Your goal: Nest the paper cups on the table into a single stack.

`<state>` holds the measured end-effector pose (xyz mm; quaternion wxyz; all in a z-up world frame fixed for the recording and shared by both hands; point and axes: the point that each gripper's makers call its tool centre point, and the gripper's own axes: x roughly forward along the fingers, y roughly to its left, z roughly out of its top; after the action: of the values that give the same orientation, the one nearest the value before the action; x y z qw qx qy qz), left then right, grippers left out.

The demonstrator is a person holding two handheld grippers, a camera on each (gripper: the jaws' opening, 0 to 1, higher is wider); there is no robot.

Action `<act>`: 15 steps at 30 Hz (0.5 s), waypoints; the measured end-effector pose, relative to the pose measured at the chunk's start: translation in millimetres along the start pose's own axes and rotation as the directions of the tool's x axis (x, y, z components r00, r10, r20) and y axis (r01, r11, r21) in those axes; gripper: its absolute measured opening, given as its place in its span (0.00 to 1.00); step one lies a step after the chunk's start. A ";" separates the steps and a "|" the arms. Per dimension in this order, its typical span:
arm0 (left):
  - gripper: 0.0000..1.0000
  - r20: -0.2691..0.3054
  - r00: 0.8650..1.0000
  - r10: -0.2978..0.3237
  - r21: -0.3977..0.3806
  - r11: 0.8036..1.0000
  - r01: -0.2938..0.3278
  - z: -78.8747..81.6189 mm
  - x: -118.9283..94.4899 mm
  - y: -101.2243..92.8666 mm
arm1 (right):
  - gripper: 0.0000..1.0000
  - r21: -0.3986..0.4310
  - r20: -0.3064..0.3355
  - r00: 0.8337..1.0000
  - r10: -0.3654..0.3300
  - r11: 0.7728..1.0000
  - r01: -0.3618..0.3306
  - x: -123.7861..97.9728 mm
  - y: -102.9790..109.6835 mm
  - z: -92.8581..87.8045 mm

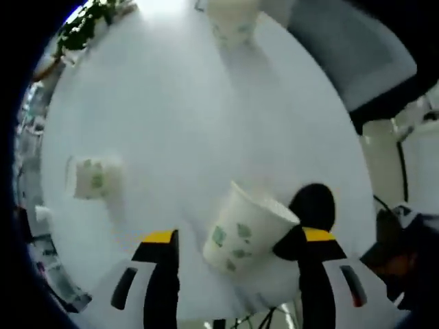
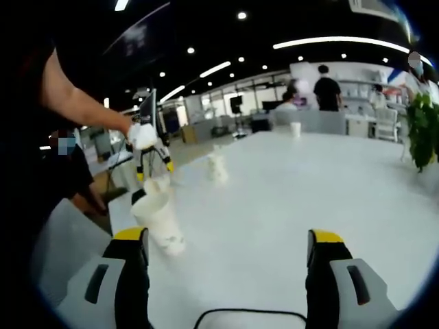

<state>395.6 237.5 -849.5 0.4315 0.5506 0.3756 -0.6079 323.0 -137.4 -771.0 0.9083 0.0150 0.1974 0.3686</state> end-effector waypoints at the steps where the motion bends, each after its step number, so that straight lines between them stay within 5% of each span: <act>1: 0.63 -0.004 1.000 -0.003 0.002 1.000 0.003 0.2 0.6 -0.2 | 0.94 0.001 0.002 1.000 -0.002 1.000 0.002 -0.7 -0.6 0.5; 7: 0.52 -0.041 0.999 0.014 0.039 0.999 -0.012 -0.4 8.1 6.5 | 0.94 0.000 0.004 1.000 -0.004 1.000 0.004 -1.4 -1.2 1.8; 9: 0.46 -0.011 1.000 0.004 -0.034 0.999 -0.004 4.9 9.6 6.3 | 0.94 0.001 0.005 1.000 -0.004 1.000 0.004 -1.1 -1.1 1.6; 15: 0.43 0.010 1.000 0.016 -0.072 0.997 -0.015 9.3 15.3 11.2 | 0.94 0.004 0.004 1.000 -0.004 1.000 0.004 -1.3 -0.4 0.5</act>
<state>402.6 223.2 -863.4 0.4580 0.5343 0.3905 -0.5936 322.6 -138.5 -770.1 0.9093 0.0173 0.1965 0.3663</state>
